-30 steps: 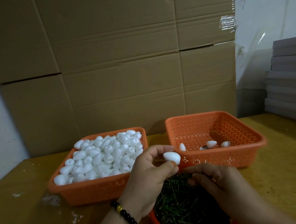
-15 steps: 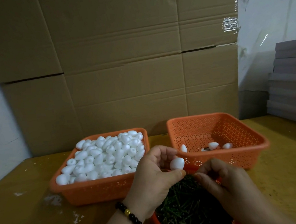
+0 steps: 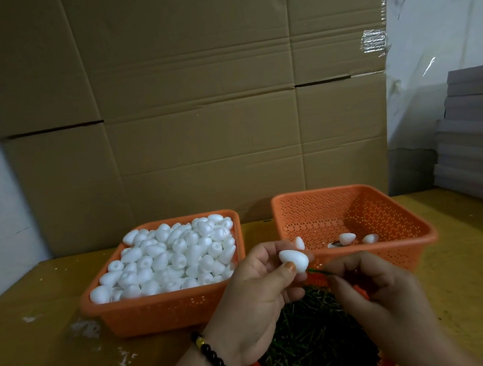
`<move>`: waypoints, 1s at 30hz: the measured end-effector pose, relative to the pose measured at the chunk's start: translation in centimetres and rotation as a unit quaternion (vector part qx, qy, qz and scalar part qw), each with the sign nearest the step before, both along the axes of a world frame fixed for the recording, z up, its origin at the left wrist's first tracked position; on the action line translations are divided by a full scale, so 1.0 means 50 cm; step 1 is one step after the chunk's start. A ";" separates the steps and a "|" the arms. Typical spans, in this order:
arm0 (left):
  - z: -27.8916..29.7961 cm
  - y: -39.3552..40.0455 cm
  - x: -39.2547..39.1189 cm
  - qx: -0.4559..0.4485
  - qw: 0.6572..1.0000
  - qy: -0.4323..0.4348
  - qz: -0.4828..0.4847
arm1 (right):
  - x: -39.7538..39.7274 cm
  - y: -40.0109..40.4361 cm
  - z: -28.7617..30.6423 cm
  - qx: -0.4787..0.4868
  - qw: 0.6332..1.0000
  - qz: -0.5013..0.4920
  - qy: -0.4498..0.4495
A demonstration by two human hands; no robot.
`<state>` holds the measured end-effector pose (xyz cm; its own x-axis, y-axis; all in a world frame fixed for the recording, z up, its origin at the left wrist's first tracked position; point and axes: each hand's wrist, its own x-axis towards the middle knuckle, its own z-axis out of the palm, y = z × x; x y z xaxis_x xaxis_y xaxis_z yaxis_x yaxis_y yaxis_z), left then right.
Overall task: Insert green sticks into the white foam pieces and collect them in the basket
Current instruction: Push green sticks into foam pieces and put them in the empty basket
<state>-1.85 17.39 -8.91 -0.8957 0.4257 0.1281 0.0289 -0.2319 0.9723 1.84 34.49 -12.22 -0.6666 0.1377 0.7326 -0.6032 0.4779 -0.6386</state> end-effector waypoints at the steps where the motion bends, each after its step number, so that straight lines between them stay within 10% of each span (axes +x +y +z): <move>1: 0.001 0.001 0.000 0.030 0.999 -0.033 -0.013 | 0.001 -0.001 0.002 -0.004 1.000 -0.002 0.007; 8: 0.004 0.011 0.005 0.129 0.977 -0.161 -0.062 | 0.006 -0.003 0.019 0.056 0.994 -0.055 0.079; 30: -0.002 0.022 0.014 0.138 0.973 -0.173 -0.058 | -0.005 -0.005 -0.004 0.122 0.981 -0.111 0.099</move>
